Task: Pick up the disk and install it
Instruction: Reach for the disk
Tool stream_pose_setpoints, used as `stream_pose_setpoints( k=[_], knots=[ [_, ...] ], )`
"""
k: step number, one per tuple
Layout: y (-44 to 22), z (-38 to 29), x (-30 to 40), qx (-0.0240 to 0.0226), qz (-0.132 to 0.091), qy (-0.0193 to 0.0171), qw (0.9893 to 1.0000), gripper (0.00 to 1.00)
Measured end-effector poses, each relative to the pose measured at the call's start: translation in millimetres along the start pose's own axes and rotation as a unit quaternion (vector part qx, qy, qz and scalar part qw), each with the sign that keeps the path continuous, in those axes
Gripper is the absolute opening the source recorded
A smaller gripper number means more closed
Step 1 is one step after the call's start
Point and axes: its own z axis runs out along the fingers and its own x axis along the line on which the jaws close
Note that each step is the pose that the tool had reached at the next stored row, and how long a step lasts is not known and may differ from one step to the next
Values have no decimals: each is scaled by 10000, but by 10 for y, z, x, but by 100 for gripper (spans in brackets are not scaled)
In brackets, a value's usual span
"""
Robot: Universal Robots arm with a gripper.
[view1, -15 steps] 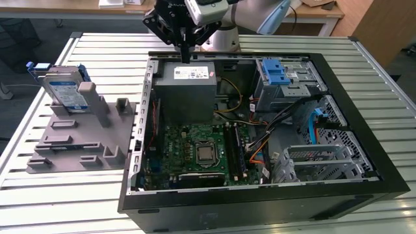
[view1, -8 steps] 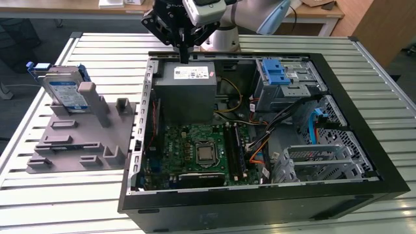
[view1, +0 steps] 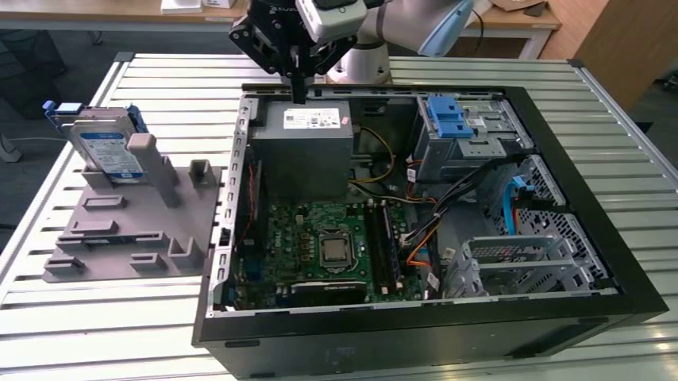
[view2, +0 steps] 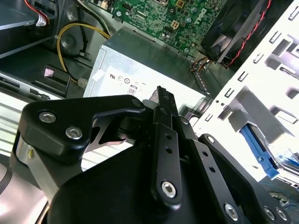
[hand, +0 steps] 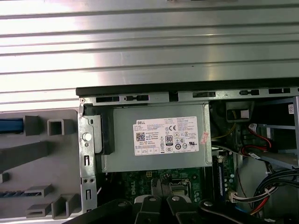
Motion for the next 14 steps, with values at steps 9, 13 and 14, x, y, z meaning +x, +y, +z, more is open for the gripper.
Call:
stream_pose_setpoints(
  k=[9, 13, 14],
  knots=[
    [-2, 0, 28, 0, 0, 0, 10000, 11],
    [-4, -1, 52, 0, 0, 0, 10000, 11],
    [-4, -1, 56, 0, 0, 0, 10000, 11]
  ],
)
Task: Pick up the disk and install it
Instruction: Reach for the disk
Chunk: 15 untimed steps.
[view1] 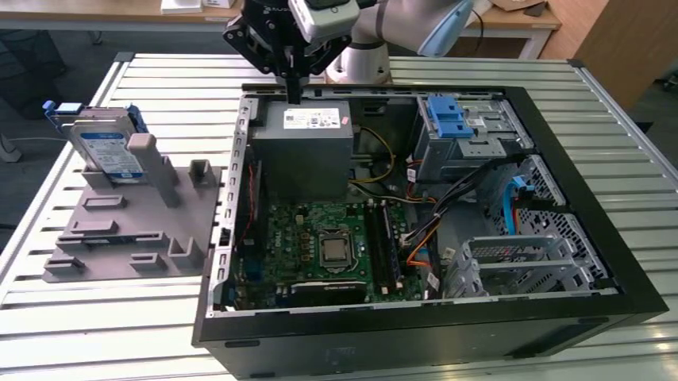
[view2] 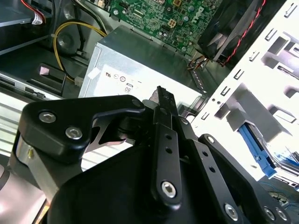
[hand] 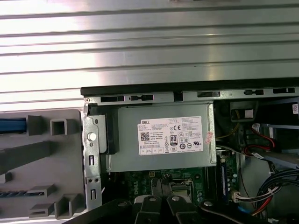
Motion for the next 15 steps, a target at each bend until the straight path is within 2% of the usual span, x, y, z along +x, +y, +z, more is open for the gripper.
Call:
stream_pose_setpoints(
  k=[15],
  knots=[
    [-3, -1, 36, 0, 0, 0, 10000, 11]
  ],
)
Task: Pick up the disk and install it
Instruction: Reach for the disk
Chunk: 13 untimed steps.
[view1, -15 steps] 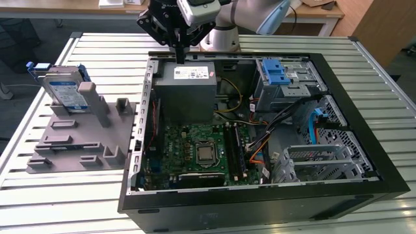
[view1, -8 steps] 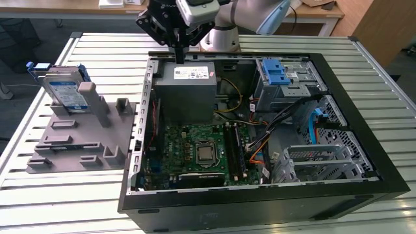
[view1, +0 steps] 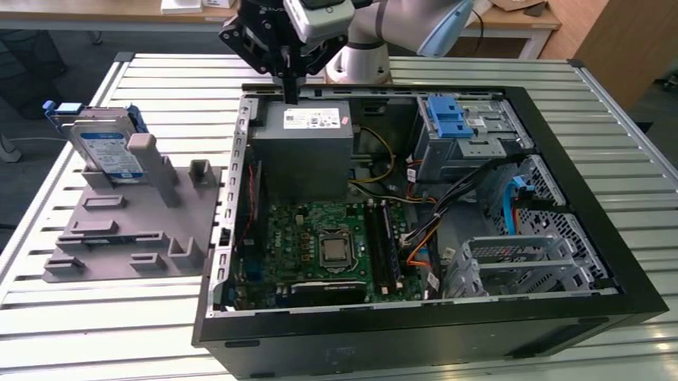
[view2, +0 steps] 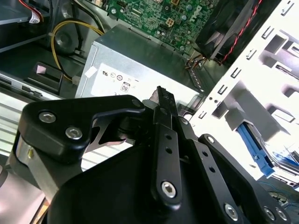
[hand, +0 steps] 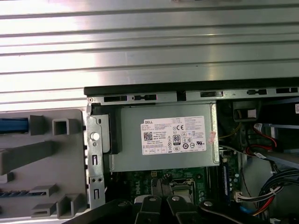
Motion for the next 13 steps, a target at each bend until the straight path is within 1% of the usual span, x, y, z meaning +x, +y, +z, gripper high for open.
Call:
stream_pose_setpoints(
  k=[13],
  knots=[
    [-3, -1, 47, 0, 0, 0, 10000, 11]
  ],
)
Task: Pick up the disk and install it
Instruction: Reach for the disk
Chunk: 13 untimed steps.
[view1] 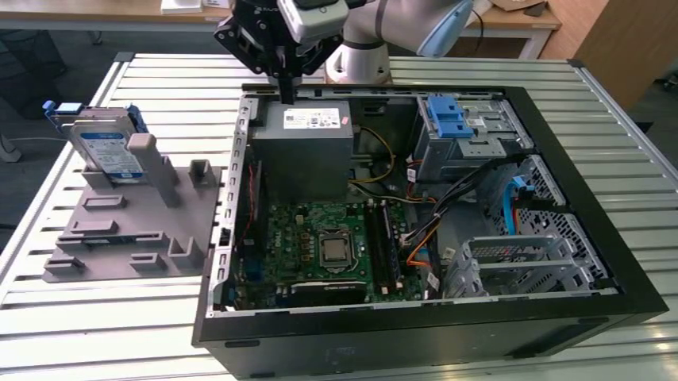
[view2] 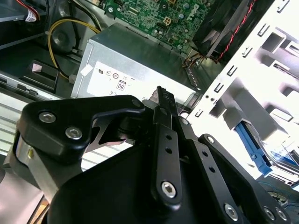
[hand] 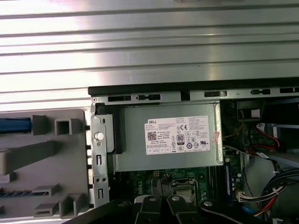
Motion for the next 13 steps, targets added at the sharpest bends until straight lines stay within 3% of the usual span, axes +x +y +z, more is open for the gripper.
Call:
stream_pose_setpoints(
  k=[13],
  knots=[
    [-2, 2, 24, 0, 1, 0, 10000, 11]
  ],
)
